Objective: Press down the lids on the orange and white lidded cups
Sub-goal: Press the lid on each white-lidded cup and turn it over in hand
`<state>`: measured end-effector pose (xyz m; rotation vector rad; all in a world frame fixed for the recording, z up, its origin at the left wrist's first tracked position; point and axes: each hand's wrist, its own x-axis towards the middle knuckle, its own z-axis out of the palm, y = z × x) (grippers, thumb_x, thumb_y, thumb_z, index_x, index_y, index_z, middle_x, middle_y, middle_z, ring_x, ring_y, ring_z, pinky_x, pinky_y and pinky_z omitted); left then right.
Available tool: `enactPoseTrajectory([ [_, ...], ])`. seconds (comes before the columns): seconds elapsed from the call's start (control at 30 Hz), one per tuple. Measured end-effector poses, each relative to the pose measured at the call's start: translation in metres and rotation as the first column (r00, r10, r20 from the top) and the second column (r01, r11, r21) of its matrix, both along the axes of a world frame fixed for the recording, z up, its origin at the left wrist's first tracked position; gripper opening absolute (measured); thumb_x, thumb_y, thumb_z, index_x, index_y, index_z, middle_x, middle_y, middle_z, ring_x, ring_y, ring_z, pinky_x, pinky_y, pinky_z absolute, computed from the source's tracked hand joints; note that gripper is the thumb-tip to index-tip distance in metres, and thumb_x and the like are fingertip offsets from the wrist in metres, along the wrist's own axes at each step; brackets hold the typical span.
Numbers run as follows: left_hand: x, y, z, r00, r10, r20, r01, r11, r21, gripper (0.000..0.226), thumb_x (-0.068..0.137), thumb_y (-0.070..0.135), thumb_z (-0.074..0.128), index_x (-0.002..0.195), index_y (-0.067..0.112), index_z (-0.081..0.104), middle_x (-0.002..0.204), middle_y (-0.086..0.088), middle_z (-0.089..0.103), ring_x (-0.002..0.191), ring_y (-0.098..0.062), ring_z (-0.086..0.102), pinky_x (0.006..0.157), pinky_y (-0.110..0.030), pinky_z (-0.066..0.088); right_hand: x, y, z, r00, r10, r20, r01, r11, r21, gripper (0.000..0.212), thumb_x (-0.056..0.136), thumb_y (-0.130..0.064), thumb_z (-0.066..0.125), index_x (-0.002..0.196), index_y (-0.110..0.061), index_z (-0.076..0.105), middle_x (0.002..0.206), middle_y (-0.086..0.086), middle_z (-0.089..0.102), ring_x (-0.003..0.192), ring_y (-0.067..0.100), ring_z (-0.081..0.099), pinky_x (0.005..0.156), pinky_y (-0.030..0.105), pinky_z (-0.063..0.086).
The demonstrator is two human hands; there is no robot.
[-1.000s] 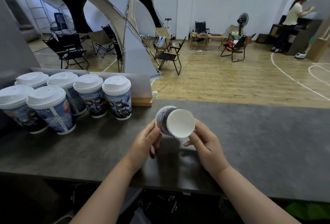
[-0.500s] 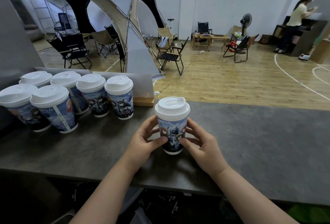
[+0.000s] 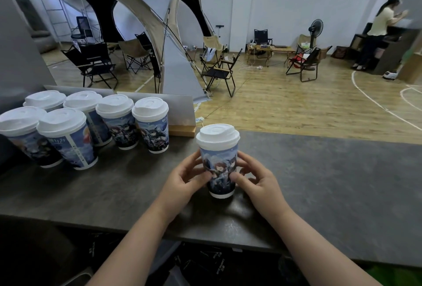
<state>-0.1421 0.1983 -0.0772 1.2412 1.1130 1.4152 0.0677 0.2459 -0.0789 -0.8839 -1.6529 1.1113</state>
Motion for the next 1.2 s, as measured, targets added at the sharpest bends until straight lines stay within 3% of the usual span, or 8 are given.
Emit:
enactPoseTrajectory([
  [0.13, -0.002, 0.000, 0.002, 0.987, 0.018, -0.159, -0.009, 0.998, 0.061, 0.056, 0.080, 0.022, 0.077, 0.133, 0.026, 0.059, 0.131, 0.003, 0.061, 0.118, -0.012, 0.061, 0.094, -0.031, 0.054, -0.002, 0.001, -0.002, 0.995, 0.020, 0.093, -0.024, 0.998, 0.050, 0.051, 0.079, -0.024, 0.085, 0.123, -0.038, 0.064, 0.112, -0.014, 0.066, 0.085, 0.008, 0.061, 0.069, 0.027, 0.055],
  [0.33, 0.002, -0.001, 0.000, 0.995, 0.058, -0.082, -0.055, 0.997, 0.045, 0.056, 0.083, 0.009, 0.076, 0.130, 0.030, 0.055, 0.120, 0.005, 0.073, 0.110, -0.008, 0.067, 0.088, -0.021, 0.053, -0.001, 0.002, -0.003, 0.999, 0.009, 0.043, -0.010, 1.000, 0.018, 0.044, 0.077, -0.032, 0.082, 0.113, -0.048, 0.062, 0.117, -0.021, 0.068, 0.077, 0.008, 0.062, 0.069, 0.026, 0.055],
  [0.47, 0.006, -0.003, 0.008, 0.979, 0.074, -0.190, -0.064, 0.996, 0.059, 0.058, 0.076, 0.025, 0.080, 0.122, 0.054, 0.061, 0.124, 0.016, 0.068, 0.117, -0.006, 0.063, 0.085, -0.018, 0.053, 0.001, 0.001, -0.001, 0.997, -0.004, 0.072, 0.002, 1.000, 0.030, 0.054, 0.078, -0.030, 0.083, 0.116, -0.057, 0.057, 0.120, -0.025, 0.066, 0.083, 0.010, 0.066, 0.073, 0.029, 0.058],
  [0.6, 0.028, -0.004, 0.014, 0.972, 0.080, -0.221, -0.070, 0.996, 0.051, 0.060, 0.074, 0.038, 0.081, 0.127, 0.055, 0.057, 0.127, 0.018, 0.066, 0.119, -0.007, 0.063, 0.087, -0.020, 0.055, 0.027, -0.002, 0.004, 0.997, -0.030, 0.072, 0.027, 0.999, 0.033, 0.059, 0.079, -0.023, 0.084, 0.117, -0.059, 0.056, 0.118, -0.028, 0.065, 0.087, 0.010, 0.066, 0.076, 0.028, 0.058],
  [0.77, 0.121, -0.003, 0.019, 0.976, 0.078, -0.205, -0.063, 0.995, 0.079, 0.061, 0.075, 0.027, 0.082, 0.123, 0.056, 0.057, 0.122, 0.017, 0.068, 0.109, -0.001, 0.066, 0.078, -0.025, 0.059, 0.113, -0.012, 0.008, 0.992, -0.092, 0.086, 0.091, 0.996, 0.019, 0.060, 0.080, -0.016, 0.084, 0.131, -0.033, 0.056, 0.121, -0.014, 0.068, 0.089, 0.012, 0.065, 0.073, 0.029, 0.056],
  [0.93, 0.247, 0.005, 0.015, 0.986, -0.031, -0.161, 0.041, 0.997, 0.058, 0.061, 0.081, 0.015, 0.080, 0.123, 0.051, 0.054, 0.125, 0.009, 0.067, 0.105, 0.002, 0.066, 0.078, -0.024, 0.059, 0.233, -0.030, 0.014, 0.970, -0.232, 0.071, 0.230, 0.973, 0.030, 0.062, 0.077, -0.011, 0.087, 0.128, -0.030, 0.058, 0.121, -0.006, 0.068, 0.084, 0.018, 0.064, 0.070, 0.035, 0.056],
  [1.03, 0.325, 0.010, 0.014, 0.981, -0.102, -0.165, 0.109, 0.993, 0.037, 0.060, 0.082, 0.016, 0.080, 0.122, 0.054, 0.054, 0.123, 0.016, 0.067, 0.109, 0.000, 0.066, 0.086, -0.033, 0.059, 0.311, -0.040, 0.013, 0.944, -0.320, 0.076, 0.318, 0.947, 0.034, 0.064, 0.077, -0.014, 0.086, 0.128, -0.037, 0.055, 0.121, -0.010, 0.067, 0.087, 0.011, 0.064, 0.071, 0.030, 0.057],
  [1.2, 0.458, 0.011, 0.020, 0.957, -0.221, -0.187, 0.230, 0.973, 0.031, 0.059, 0.085, 0.020, 0.078, 0.129, 0.051, 0.054, 0.122, 0.021, 0.067, 0.110, 0.004, 0.063, 0.078, -0.015, 0.055, 0.436, -0.064, 0.014, 0.896, -0.443, 0.043, 0.440, 0.896, 0.061, 0.073, 0.080, -0.018, 0.085, 0.127, -0.058, 0.047, 0.122, -0.022, 0.065, 0.097, 0.003, 0.066, 0.074, 0.020, 0.055],
])
